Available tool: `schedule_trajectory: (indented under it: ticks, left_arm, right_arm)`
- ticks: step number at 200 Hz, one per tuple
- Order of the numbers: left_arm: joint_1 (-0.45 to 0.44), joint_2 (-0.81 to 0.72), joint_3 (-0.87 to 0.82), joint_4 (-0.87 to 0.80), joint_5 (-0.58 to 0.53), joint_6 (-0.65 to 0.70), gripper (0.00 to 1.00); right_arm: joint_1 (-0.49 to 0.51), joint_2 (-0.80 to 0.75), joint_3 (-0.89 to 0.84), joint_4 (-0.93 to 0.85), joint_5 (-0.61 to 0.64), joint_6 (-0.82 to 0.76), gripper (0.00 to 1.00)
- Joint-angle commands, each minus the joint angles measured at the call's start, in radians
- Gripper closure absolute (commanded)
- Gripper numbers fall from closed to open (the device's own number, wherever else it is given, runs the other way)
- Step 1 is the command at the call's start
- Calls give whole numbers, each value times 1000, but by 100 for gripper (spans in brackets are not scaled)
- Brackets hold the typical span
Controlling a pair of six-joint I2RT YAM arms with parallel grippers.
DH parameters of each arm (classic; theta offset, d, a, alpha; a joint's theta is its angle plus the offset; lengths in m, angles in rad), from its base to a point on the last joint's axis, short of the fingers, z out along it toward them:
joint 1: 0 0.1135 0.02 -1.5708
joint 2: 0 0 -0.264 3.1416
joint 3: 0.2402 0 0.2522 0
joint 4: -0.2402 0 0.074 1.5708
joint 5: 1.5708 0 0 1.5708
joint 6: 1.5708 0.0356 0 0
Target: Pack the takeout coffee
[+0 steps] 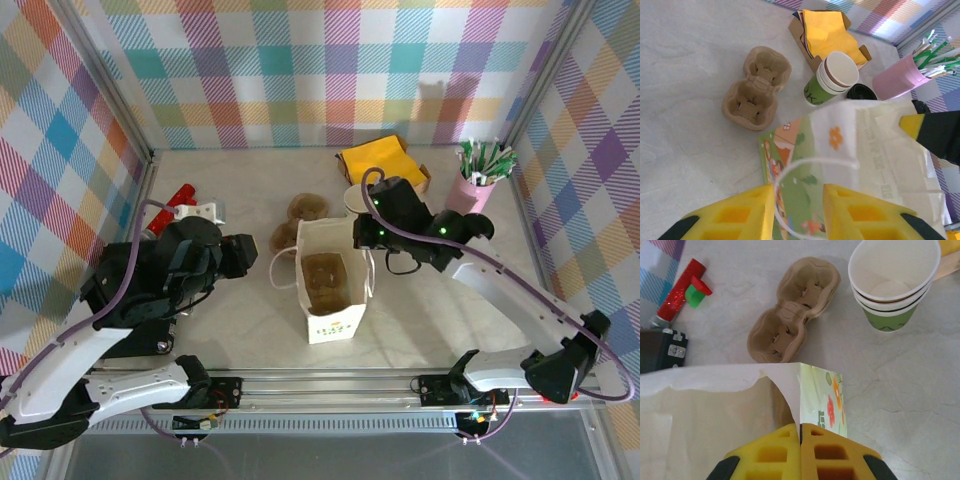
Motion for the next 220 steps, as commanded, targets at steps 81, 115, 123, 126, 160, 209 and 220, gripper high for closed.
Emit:
schedule_trajectory:
  ticks: [81,115,123,126,160,209,220]
  left_arm:
    - [10,-57,-62,131,13,77,70]
    - [10,-47,-60,137,18,85,70]
    - [10,-45,-59,136,19,87,70]
    - [9,-44,-59,137,19,88,70]
    - [10,-38,-54,142,26,96,70]
    - [10,-15,-28,129,18,109,70]
    - [10,-9,-22,124,17,112,70]
  right_arm:
    - [220,-334,-234,318,130,-138,100]
    - [239,-375,-286,381,103,-181,100]
    - [242,-381,-292,388,100,-183,100]
    - [243,-383,-295,393,97,-185,100]
    - [273,-418,-335,453,97,-210,100]
    - [332,-458,-381,527,105,-275,100]
    - [341,-462,-390,532,108,-281,100]
